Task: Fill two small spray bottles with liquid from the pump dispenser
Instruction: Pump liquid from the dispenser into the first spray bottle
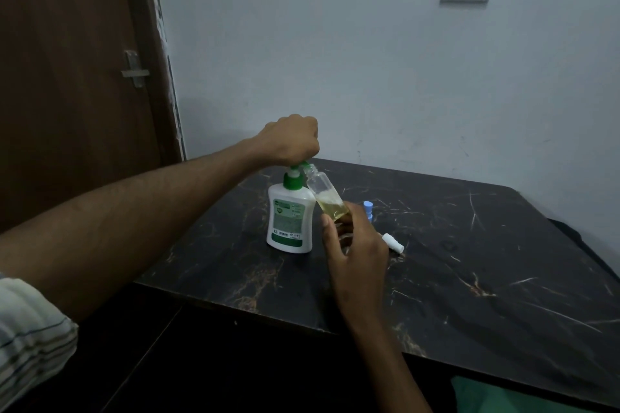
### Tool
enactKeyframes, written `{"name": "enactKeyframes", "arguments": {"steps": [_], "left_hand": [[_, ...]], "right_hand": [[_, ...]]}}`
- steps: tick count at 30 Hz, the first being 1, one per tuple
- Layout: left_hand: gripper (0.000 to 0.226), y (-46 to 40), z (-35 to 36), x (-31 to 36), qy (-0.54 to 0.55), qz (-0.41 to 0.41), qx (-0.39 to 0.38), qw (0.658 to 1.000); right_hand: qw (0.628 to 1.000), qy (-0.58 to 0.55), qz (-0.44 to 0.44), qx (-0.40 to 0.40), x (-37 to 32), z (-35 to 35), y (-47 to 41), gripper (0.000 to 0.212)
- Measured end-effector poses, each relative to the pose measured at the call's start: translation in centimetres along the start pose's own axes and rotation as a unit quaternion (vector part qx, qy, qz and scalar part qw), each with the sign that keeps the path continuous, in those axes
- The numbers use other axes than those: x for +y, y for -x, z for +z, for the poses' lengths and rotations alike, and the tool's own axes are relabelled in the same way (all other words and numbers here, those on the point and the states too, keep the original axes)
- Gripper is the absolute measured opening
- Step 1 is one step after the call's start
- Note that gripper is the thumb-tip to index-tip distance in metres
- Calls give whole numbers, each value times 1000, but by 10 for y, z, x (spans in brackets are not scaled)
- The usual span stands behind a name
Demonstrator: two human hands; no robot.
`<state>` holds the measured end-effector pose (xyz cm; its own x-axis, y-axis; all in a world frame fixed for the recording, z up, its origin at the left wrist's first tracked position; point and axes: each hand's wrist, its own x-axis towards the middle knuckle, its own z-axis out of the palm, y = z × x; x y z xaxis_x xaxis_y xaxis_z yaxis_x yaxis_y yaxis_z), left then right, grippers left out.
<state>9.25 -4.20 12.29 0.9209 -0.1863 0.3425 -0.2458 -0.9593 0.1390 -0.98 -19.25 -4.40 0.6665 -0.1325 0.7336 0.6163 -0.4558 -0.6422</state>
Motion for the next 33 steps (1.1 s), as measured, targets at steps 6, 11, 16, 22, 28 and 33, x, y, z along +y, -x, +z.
{"name": "enactKeyframes", "arguments": {"steps": [6, 11, 16, 22, 28, 33], "left_hand": [[1, 2, 0, -1, -8, -1, -7, 1000], [8, 0, 2, 1, -5, 3, 3, 1000], [3, 1, 1, 0, -21, 2, 0, 1000], [12, -1, 5, -1, -9, 2, 4, 1000], [10, 0, 2, -1, -18, 5, 5, 1000], [11, -3, 5, -1, -21, 1, -1, 1000]], "right_hand": [[1000, 11, 2, -2, 0, 0, 0, 18], [1000, 7, 0, 4, 1, 2, 0, 14], [1000, 5, 0, 4, 1, 2, 0, 14], [1000, 10, 10, -6, 3, 3, -1, 11], [1000, 5, 5, -5, 2, 2, 0, 10], [1000, 11, 6, -3, 4, 2, 0, 12]]}}
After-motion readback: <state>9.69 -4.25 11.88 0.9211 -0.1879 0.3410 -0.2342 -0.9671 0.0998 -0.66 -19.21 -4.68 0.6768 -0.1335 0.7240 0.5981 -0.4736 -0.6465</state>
